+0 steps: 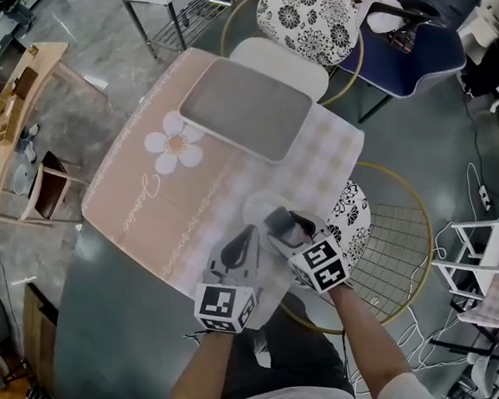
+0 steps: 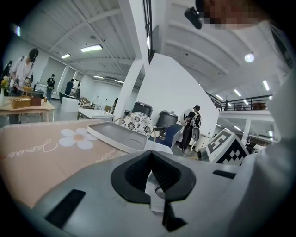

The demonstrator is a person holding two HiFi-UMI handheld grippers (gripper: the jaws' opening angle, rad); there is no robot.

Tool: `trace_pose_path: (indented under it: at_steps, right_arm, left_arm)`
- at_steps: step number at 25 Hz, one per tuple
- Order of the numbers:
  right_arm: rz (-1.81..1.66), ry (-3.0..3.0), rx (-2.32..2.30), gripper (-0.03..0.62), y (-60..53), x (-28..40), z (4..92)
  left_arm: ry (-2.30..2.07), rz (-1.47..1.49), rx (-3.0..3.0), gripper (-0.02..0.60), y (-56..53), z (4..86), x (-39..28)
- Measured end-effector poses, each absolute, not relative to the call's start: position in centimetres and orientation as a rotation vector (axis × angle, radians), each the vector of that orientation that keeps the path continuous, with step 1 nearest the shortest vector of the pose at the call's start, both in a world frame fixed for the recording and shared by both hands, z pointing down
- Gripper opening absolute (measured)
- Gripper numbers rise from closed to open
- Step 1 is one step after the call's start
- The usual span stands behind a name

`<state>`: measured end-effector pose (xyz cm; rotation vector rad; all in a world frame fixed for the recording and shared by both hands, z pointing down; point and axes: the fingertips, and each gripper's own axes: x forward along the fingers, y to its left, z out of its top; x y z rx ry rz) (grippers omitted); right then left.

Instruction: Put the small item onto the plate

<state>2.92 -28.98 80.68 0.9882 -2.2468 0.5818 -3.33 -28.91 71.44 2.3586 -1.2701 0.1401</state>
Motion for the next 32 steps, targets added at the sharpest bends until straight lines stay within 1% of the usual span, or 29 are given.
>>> trace_pose_path:
  at_steps: [10, 15, 19, 20, 23, 25, 32]
  right_arm:
    - [0.524, -2.103, 0.889, 0.273, -28.9, 2.1, 82.7]
    - [0.545, -2.137, 0.906, 0.273, -29.5, 2.1, 80.7]
    - [0.578, -2.202, 0.940, 0.270, -29.3, 2.0, 77.3]
    - [0.586, -2.224, 0.956, 0.257, -29.2, 2.0, 76.2]
    - [0.586, -2.281, 1.039, 0.124, -29.0, 2.5, 72.3]
    - [0.605, -2.324, 1.090, 0.077, -28.9, 2.7, 69.5]
    - [0.707, -2.513, 1.203, 0.037, -27.2, 2.6, 59.0]
  left_arm:
    - [-1.271, 0.152, 2.346, 0.006, -29.2, 71.5, -3.5]
    - [-1.274, 0.167, 2.326, 0.006, -28.9, 70.9, -3.7]
    - [-1.267, 0.188, 2.307, 0.006, -28.1, 69.7, -3.6]
    - [-1.262, 0.193, 2.306, 0.006, -27.8, 69.1, -3.5]
    - [-1.243, 0.202, 2.316, 0.006, -26.9, 67.0, -3.1]
    - [-1.231, 0.214, 2.331, 0.006, -26.3, 65.3, -2.7]
    - [-1.189, 0.178, 2.376, 0.006, -24.5, 57.7, -1.7]
